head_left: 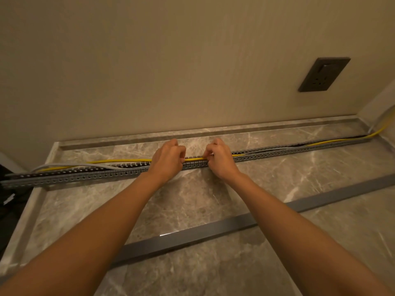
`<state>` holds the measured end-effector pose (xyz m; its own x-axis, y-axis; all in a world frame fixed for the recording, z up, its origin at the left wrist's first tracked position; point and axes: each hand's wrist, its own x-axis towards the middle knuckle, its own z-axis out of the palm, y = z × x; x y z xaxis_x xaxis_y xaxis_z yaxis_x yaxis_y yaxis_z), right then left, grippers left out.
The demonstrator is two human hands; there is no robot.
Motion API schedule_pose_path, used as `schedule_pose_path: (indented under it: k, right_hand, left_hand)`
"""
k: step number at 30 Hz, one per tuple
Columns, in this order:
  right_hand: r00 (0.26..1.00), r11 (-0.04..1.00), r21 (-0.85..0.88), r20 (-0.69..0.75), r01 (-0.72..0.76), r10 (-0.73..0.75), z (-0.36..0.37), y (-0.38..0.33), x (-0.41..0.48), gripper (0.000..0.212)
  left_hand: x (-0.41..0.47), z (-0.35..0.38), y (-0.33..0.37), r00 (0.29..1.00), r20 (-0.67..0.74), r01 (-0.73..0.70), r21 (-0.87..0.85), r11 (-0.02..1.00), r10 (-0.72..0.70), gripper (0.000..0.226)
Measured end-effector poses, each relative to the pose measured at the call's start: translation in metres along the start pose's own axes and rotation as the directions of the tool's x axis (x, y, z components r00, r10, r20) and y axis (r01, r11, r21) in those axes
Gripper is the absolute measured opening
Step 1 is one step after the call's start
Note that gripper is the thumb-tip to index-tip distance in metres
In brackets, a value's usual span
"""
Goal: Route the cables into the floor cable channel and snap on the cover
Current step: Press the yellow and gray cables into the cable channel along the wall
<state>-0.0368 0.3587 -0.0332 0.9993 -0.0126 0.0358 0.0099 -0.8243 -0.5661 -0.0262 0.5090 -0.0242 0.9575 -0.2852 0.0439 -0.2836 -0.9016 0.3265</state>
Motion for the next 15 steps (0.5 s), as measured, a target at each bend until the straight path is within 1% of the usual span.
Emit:
schedule_pose_path:
  k: [2,4,6,8,10,12,13,15]
  right_hand:
    - [1.0,1.0,-0.029,-0.013,0.004,-0.005,-0.003,0.002,-0.002,0.021]
    - [0.999,0.999,-0.031,-0.026,0.018,-0.019,-0.006,0.004,-0.007,0.025]
    - [0.999,0.998,-0.058,-0.014,0.037,-0.038,-0.007,0.005,-0.012,0.026]
    - [0.999,0.991,-0.121,0.007,0.049,-0.049,-0.006,0.006,-0.013,0.027]
    - [0.999,0.986,-0.166,0.01,0.037,-0.035,-0.006,0.006,-0.014,0.027]
    - [0.999,0.983,-0.177,0.02,0.038,-0.035,-0.008,0.005,-0.016,0.029]
    - [0.999,0.983,-0.178,0.032,0.036,-0.031,-0.009,0.004,-0.017,0.031]
    - [0.998,0.978,-0.207,0.065,0.022,-0.009,-0.012,0.001,-0.018,0.035]
  left_hand:
    - [-0.002,0.001,0.003,1.0,-0.008,0.0,0.031,1.0,0.0,0.012]
    - [-0.002,0.0,0.007,0.999,0.009,-0.051,0.144,0.988,0.05,0.019]
    - [-0.003,0.0,0.011,0.988,0.08,-0.146,0.253,0.956,0.13,0.026]
    - [-0.004,0.003,0.008,0.974,0.153,-0.204,0.277,0.939,0.166,0.029]
    - [-0.005,0.004,0.0,0.973,0.171,-0.195,0.229,0.954,0.158,0.033]
    - [-0.008,0.005,-0.004,0.974,0.164,-0.177,0.141,0.974,0.154,0.037]
    - [-0.011,0.005,-0.006,0.977,0.144,-0.172,0.082,0.982,0.159,0.038]
    - [-0.016,0.001,-0.009,0.988,0.053,-0.141,-0.065,0.988,0.144,0.036]
